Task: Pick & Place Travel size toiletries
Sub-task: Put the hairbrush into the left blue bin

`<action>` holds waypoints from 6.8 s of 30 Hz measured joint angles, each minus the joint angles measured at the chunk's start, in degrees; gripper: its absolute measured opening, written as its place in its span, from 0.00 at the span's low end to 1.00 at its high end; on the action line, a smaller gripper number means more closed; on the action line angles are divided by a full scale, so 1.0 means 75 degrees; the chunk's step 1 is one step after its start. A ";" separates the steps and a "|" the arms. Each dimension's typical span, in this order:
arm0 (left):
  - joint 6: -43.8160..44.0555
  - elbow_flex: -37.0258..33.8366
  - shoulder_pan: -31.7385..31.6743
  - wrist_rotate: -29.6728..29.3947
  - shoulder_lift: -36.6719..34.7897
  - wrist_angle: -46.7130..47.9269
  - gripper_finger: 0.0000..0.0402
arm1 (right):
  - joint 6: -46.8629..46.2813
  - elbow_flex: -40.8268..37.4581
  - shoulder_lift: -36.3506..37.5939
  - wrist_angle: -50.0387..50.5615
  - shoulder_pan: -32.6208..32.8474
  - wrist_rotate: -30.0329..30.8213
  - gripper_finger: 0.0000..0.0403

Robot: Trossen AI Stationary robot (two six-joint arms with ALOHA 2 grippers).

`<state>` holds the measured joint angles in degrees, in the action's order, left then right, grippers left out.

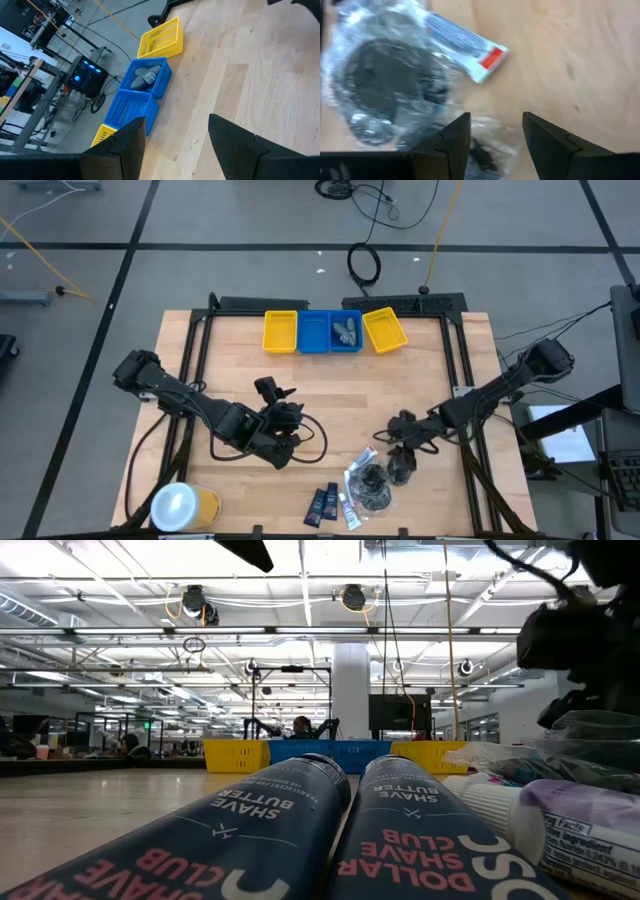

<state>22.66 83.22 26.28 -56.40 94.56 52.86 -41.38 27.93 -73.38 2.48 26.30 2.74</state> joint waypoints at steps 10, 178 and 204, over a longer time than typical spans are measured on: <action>0.0011 0.0000 0.0000 -0.0003 0.0000 0.0000 0.53 | -0.0500 -0.0376 0.0015 -0.0209 -0.0096 -0.0396 0.42; -0.1522 -0.0062 -0.2930 0.2544 0.0009 -0.2197 0.02 | 0.5837 0.1328 0.2092 -0.3667 -0.0784 0.1617 0.38; -0.0288 -0.2189 -0.6037 0.3083 0.0122 -0.4870 0.04 | 0.6011 0.1327 0.2078 -0.3667 -0.0787 0.1617 0.39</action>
<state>20.50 66.81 -18.99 -33.28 95.48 16.34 3.70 37.88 -57.80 -25.02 20.40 14.87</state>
